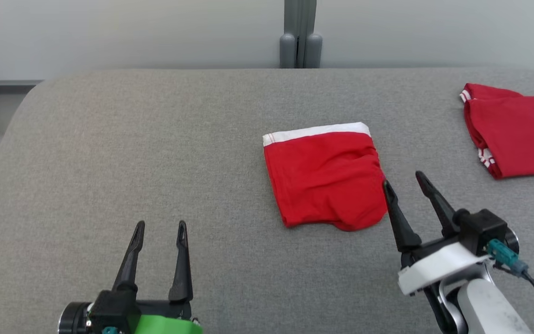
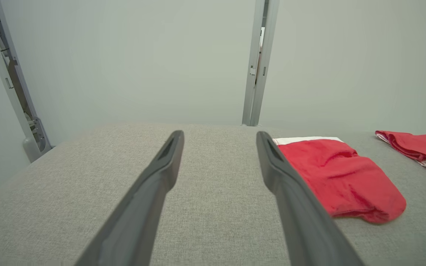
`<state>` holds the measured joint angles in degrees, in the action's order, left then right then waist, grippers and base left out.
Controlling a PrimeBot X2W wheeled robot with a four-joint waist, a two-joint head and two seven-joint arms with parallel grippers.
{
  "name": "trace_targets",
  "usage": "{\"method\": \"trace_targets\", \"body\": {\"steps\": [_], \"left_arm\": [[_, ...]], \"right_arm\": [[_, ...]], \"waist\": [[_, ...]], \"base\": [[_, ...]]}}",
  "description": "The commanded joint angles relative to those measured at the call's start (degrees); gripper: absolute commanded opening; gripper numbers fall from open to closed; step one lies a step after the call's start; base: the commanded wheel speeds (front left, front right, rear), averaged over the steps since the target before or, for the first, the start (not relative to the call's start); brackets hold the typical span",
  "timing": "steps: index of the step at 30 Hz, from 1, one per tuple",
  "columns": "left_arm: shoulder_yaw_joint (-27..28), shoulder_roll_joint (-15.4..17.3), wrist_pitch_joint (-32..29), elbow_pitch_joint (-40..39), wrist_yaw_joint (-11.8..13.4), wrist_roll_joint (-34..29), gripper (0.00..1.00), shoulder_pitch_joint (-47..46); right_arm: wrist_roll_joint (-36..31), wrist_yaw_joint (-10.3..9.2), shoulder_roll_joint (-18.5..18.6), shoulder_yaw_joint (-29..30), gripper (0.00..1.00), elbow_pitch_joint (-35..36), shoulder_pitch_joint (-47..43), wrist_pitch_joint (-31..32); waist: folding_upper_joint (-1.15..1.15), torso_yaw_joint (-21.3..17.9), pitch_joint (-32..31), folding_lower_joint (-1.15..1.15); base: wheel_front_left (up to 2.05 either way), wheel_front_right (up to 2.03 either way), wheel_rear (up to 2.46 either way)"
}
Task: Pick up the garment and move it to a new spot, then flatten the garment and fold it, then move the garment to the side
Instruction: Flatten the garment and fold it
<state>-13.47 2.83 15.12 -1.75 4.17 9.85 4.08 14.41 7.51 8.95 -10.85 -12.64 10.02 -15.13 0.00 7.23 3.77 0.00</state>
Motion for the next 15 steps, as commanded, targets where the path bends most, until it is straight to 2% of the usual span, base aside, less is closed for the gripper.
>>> {"method": "trace_targets", "body": {"steps": [1, 15], "left_arm": [[0.8, 0.2, 0.0, -0.3, -0.4, -0.5, 1.0, 2.0], [4.7, 0.1, 0.0, 0.1, 0.6, -5.8, 1.0, 9.0]], "right_arm": [[-0.4, -0.06, -0.4, 0.2, 1.0, 0.7, -2.4, 0.0], [-1.7, -0.06, -3.6, 1.0, 1.0, 2.9, -12.1, 0.0]], "waist": [[0.0, -2.9, -3.6, 0.0], [0.0, -6.2, -8.8, 0.0]], "base": [[0.0, 0.0, 0.0], [0.0, 0.0, 0.0]]}}
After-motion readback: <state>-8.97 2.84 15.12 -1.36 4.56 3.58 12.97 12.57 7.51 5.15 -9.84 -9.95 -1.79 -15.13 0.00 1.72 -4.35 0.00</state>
